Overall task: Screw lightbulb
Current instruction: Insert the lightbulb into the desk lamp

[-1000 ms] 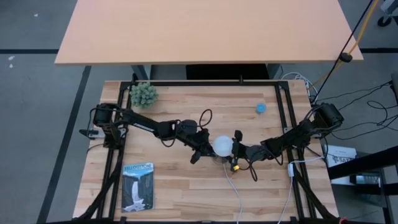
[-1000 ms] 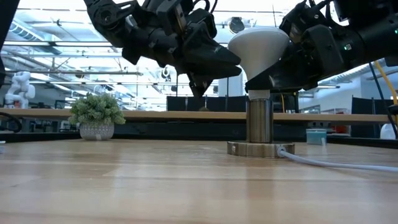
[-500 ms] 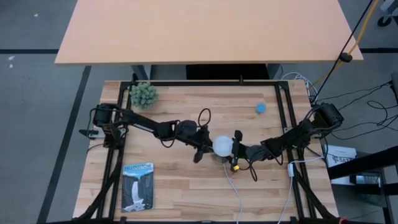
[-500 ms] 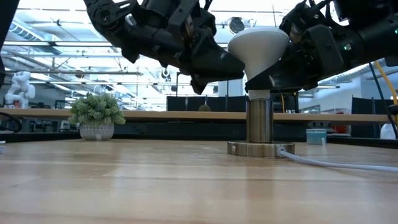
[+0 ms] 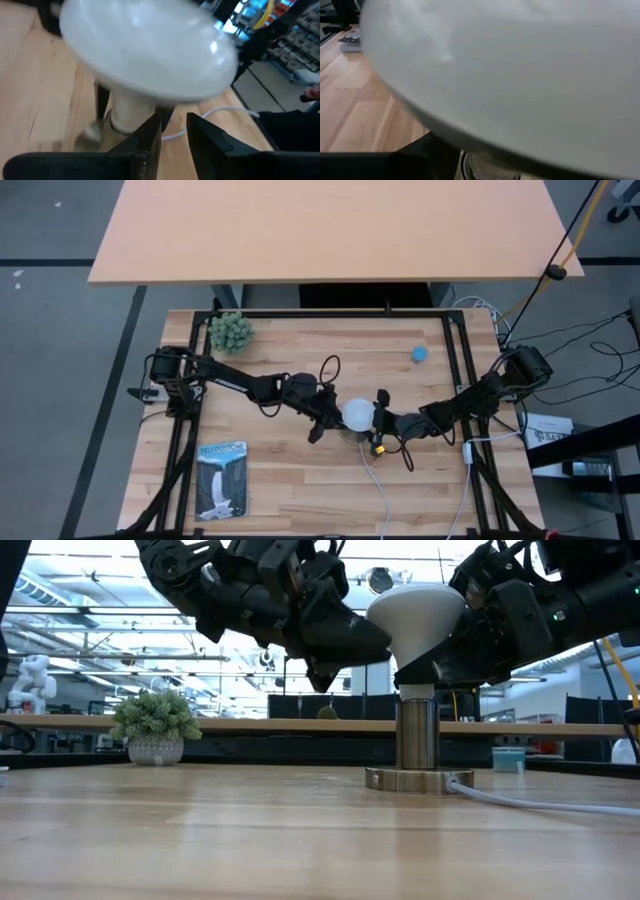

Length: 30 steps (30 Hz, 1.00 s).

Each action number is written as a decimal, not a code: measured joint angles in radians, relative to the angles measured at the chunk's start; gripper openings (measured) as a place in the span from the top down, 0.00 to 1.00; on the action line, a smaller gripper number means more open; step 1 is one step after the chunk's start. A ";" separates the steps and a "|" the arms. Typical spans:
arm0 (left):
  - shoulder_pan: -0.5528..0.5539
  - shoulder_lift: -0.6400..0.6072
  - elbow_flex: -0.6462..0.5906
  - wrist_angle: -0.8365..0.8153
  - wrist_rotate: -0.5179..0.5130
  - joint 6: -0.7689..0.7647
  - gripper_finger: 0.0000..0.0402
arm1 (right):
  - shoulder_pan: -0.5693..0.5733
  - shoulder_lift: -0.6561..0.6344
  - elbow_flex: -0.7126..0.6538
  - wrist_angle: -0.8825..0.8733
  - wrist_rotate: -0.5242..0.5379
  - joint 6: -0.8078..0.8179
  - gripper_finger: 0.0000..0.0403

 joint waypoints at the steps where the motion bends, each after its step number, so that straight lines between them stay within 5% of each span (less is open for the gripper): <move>1: 0.000 0.000 0.000 0.013 -0.001 0.002 0.76 | 0.000 0.000 0.000 0.000 0.000 0.000 0.47; 30: 0.028 0.000 0.000 -0.073 -0.081 -0.002 0.76 | 0.000 0.000 0.000 0.006 -0.005 0.000 0.47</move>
